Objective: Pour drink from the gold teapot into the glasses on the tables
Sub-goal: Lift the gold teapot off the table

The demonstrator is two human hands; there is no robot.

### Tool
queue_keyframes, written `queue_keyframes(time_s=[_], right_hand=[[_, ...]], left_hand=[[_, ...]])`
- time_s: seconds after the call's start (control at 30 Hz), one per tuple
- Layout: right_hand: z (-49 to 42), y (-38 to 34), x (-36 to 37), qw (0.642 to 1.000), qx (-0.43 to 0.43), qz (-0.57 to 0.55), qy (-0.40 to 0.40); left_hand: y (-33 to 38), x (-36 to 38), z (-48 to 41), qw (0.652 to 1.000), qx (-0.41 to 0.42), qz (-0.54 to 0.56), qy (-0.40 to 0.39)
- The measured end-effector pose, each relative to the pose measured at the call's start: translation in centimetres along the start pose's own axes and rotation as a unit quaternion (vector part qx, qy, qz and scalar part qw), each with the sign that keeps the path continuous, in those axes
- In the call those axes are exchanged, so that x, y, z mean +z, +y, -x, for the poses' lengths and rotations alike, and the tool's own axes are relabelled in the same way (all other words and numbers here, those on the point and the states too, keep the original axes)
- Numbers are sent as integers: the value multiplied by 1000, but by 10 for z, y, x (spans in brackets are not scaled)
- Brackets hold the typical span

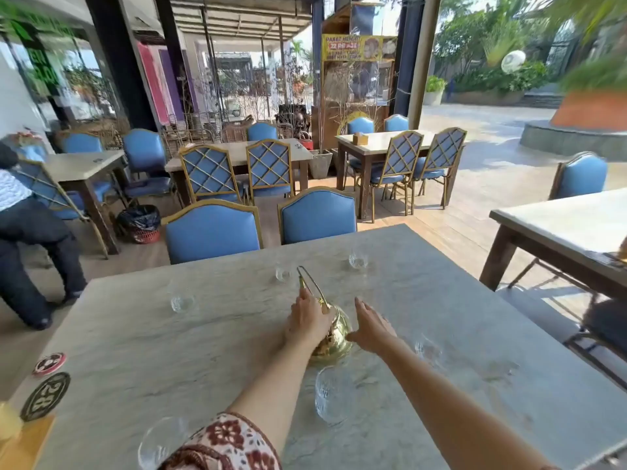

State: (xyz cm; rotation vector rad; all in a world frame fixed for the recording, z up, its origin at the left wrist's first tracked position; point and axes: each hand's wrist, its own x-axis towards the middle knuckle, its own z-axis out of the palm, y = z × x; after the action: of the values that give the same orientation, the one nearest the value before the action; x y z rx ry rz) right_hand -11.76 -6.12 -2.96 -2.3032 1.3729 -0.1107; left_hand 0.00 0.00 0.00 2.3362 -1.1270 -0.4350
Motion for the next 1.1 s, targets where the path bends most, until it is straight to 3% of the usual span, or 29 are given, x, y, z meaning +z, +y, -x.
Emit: queue_keyframes(time_s=[0.17,0.3,0.37,0.9,1.1], right_hand=[[-18,14,19,999,0,-11,-48],[-38,24,33,995,-24,-48,-84],[-60,38,53,993,-34,-69,-91],[-44,10,53,975,-122,-153,-108],[-34,-30,44,972,-128,-174,-87]], left_hand=[[13,13,-19,993,-49,94,43],[21,18,-35,962,-126,222,94],[16,16,-46,952,-122,255,117],[-18,-4,-43,941,-59,275,188],[-14,-58,-30,954,4,252,165]])
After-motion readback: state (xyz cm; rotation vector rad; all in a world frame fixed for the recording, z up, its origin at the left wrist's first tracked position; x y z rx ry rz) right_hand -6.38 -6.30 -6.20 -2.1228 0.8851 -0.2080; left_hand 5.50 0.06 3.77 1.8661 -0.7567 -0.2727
